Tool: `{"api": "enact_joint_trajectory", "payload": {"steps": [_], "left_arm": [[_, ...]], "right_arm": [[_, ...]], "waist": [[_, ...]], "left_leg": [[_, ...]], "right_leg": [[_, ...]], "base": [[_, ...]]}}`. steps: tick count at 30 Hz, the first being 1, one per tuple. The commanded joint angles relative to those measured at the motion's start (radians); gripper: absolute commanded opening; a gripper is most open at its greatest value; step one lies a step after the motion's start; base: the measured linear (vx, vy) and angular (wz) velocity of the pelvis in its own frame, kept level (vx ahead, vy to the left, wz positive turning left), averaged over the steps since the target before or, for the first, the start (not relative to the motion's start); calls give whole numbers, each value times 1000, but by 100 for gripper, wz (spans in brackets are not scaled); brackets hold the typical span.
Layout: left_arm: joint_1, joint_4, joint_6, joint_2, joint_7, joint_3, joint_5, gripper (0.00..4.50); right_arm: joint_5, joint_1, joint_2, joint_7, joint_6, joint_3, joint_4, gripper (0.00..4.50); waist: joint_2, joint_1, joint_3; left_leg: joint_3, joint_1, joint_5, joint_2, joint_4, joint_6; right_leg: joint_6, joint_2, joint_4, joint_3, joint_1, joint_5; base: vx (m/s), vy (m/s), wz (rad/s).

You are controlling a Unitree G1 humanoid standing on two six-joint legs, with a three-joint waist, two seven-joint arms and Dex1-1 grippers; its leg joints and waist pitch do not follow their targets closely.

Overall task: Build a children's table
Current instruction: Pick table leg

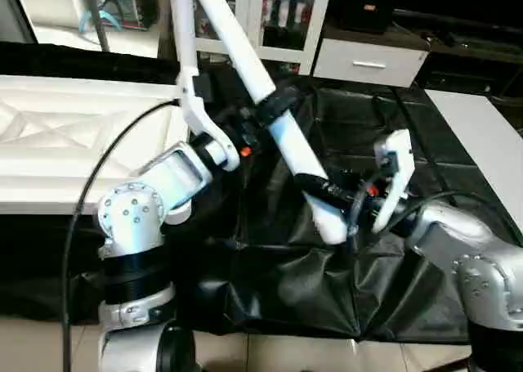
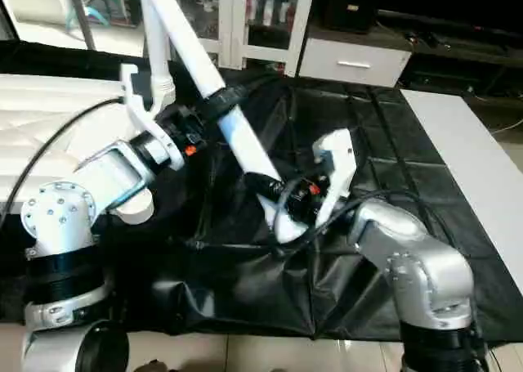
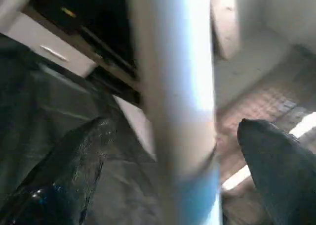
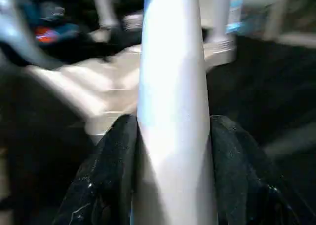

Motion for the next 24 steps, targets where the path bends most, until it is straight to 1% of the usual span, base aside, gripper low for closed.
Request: {"api": "enact_joint_trajectory", "payload": {"steps": [1, 2, 3, 4, 5, 6, 7, 8, 9, 10, 12, 13, 15, 16, 18, 19, 20, 22, 23, 24], "left_arm": [[-34, 17, -30, -20, 34, 29, -12, 450], [-40, 17, -30, -31, 40, 42, -33, 450], [-40, 17, -30, -31, 40, 42, -33, 450], [-48, 14, -27, -47, 51, 59, -69, 450], [-52, 13, -28, -55, 55, 64, -85, 450], [-52, 13, -28, -55, 55, 64, -85, 450], [-55, 12, -35, -62, 61, 68, -96, 450], [-57, 13, -37, -65, 64, 70, -99, 450], [-62, 16, -48, -71, 68, 75, -105, 450], [-62, 16, -48, -71, 68, 75, -105, 450], [-72, 28, -61, -83, 88, 89, -117, 450], [-77, 34, -64, -87, 98, 92, -114, 450], [-83, 52, -78, -95, 125, 95, -103, 450], [-84, 56, -85, -98, 129, 97, -105, 450], [-87, 60, -92, -101, 133, 99, -108, 450], [-89, 62, -96, -102, 137, 100, -112, 450], [-95, 71, -111, -103, 145, 103, -112, 450], [-102, 82, -122, -100, 150, 105, -106, 450], [-108, 92, -129, -100, 152, 109, -103, 433], [-113, 99, -138, -99, 156, 112, -99, 423]], "right_arm": [[-242, -16, -73, -65, -217, 132, 32, 182], [-292, -23, -78, -100, -252, 156, 47, 182], [-292, -23, -78, -100, -252, 156, 47, 182], [-355, -33, -77, -157, -283, 181, 68, 182], [-396, -38, -76, -184, -314, 197, 77, 182], [-396, -38, -76, -184, -314, 197, 77, 182], [-451, -42, -81, -208, -352, 225, 84, 182], [-470, -44, -86, -216, -360, 237, 86, 182], [-531, -48, -95, -247, -403, 267, 96, 182], [-531, -48, -95, -247, -403, 267, 96, 182], [-626, -54, -107, -306, -482, 304, 119, 182], [-659, -57, -109, -329, -515, 315, 130, 182], [-746, -64, -112, -384, -564, 347, 152, 182], [-773, -66, -116, -397, -576, 359, 156, 182], [-785, -66, -115, -406, -586, 363, 158, 182], [-795, -66, -113, -415, -596, 365, 162, 182], [-807, -67, -111, -423, -607, 368, 170, 182], [-818, -68, -109, -433, -616, 368, 176, 182], [-826, -68, -108, -440, -628, 366, 183, 182], [-832, -68, -106, -445, -634, 364, 188, 182]], "waist": [[-1, 1, -66], [-2, -1, -66], [-1, 0, -67], [-1, -3, -67], [-3, -5, -68], [-4, -4, -69], [0, -4, -68], [-2, -6, -69], [-2, -6, -68], [-3, -7, -68], [-3, -6, -68], [-2, -8, -67], [-1, -9, -67], [0, -10, -66], [0, -10, -67], [2, -11, -67], [6, -12, -68], [6, -12, -69], [7, -13, -69], [6, -13, -69]], "left_leg": [[-18, 1, -24, 52, -68, -14], [-16, 2, -26, 49, -67, -20], [-16, 2, -23, 49, -67, -21], [-16, 1, -23, 48, -67, -14], [-15, 2, -19, 47, -66, -8], [-16, 2, -17, 48, -65, -4], [-16, 1, -19, 48, -64, 6], [-16, 0, -18, 48, -64, 7], [-16, 1, -20, 47, -64, 13], [-14, 1, -20, 47, -63, 13], [-15, 1, -22, 48, -63, 14], [-13, 2, -35, 46, -63, 10], [-14, 3, -51, 45, -63, 6], [-13, 3, -64, 44, -64, 5], [-14, 4, -67, 45, -64, 6], [-15, 4, -70, 46, -64, 8], [-16, 5, -73, 46, -64, 11], [-16, 5, -67, 46, -63, 13], [-15, 5, -70, 44, -63, 17], [-14, 4, -69, 44, -62, 18]], "right_leg": [[-131, -79, -72, 48, 55, -162], [-133, -77, -72, 49, 57, -155], [-138, -79, -68, 49, 56, -143], [-141, -76, -68, 50, 56, -130], [-156, -74, -63, 49, 56, -92], [-160, -74, -61, 49, 57, -81], [-163, -73, -59, 50, 58, -60], [-164, -73, -58, 50, 59, -53], [-167, -72, -58, 50, 60, -45], [-165, -71, -58, 50, 60, -43], [-163, -72, -57, 50, 61, -44], [-157, -70, -60, 50, 58, -57], [-148, -69, -62, 50, 58, -79], [-142, -68, -63, 50, 58, -90], [-136, -66, -61, 50, 59, -86], [-136, -67, -60, 50, 58, -77], [-141, -66, -59, 50, 57, -59], [-146, -65, -56, 49, 58, -37], [-151, -64, -56, 50, 58, -29], [-152, -64, -55, 50, 60, -26]], "base": [[0, 0, 0], [0, 0, 0], [0, 0, 0], [0, 0, 0], [0, 0, 0], [0, 0, 0], [0, 0, 0], [0, 0, 0], [0, 0, 0], [0, 0, 0], [0, 0, 0], [0, 0, 0], [0, 0, 0], [0, 0, 0], [0, 0, 0], [0, 0, 0], [0, 0, 0], [0, 0, 0], [0, 0, 0], [0, 0, 0]]}}
